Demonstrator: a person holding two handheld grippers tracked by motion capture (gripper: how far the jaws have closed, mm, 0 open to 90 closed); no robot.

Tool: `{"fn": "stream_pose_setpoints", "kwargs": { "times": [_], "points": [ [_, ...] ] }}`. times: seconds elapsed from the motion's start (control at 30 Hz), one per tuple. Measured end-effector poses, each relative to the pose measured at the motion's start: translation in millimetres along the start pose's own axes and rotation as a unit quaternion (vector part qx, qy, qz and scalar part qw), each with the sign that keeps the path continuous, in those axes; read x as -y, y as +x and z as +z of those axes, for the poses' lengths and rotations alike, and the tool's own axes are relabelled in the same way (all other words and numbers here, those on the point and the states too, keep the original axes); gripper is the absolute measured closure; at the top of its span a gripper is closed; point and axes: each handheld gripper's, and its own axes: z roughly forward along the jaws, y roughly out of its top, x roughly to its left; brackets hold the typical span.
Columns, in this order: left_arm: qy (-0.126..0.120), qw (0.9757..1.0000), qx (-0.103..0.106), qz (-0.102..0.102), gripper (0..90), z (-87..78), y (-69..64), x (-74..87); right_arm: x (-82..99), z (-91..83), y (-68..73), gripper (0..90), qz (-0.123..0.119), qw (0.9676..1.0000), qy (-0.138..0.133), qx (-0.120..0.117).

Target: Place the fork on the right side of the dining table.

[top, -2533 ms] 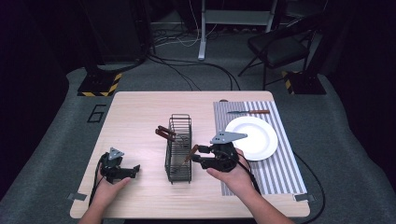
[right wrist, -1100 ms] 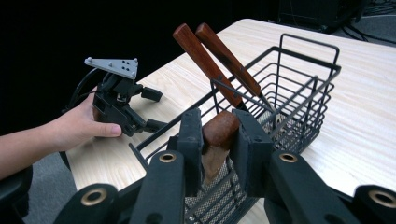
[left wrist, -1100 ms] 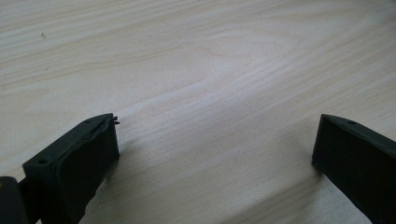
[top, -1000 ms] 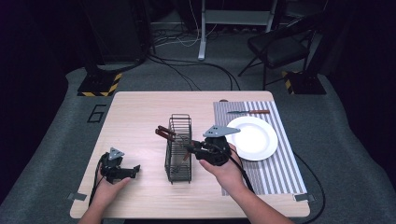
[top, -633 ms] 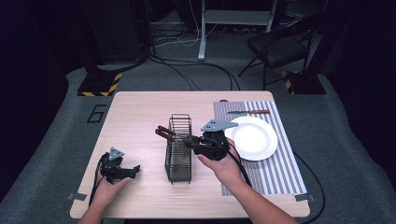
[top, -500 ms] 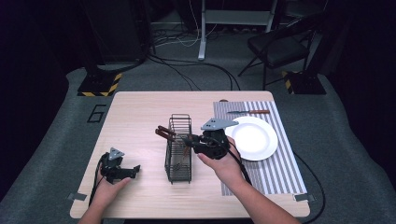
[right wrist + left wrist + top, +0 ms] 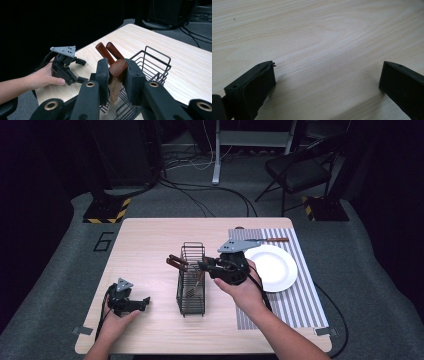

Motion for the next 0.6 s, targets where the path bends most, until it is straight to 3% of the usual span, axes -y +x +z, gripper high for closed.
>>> {"fn": "stream_pose_setpoints", "kwargs": {
  "times": [0.23,0.6],
  "points": [
    [0.0,1.0,0.0,0.0,0.2,0.0,0.0,0.0,-11.3,-10.4,1.5,74.7,-0.009,0.9999,-0.009,0.001],
    [-0.002,1.0,-0.002,0.0,0.2,0.3,-0.3,0.2,-24.7,-24.8,-3.2,74.7,-0.004,0.9997,-0.022,0.001]
  ]
}}
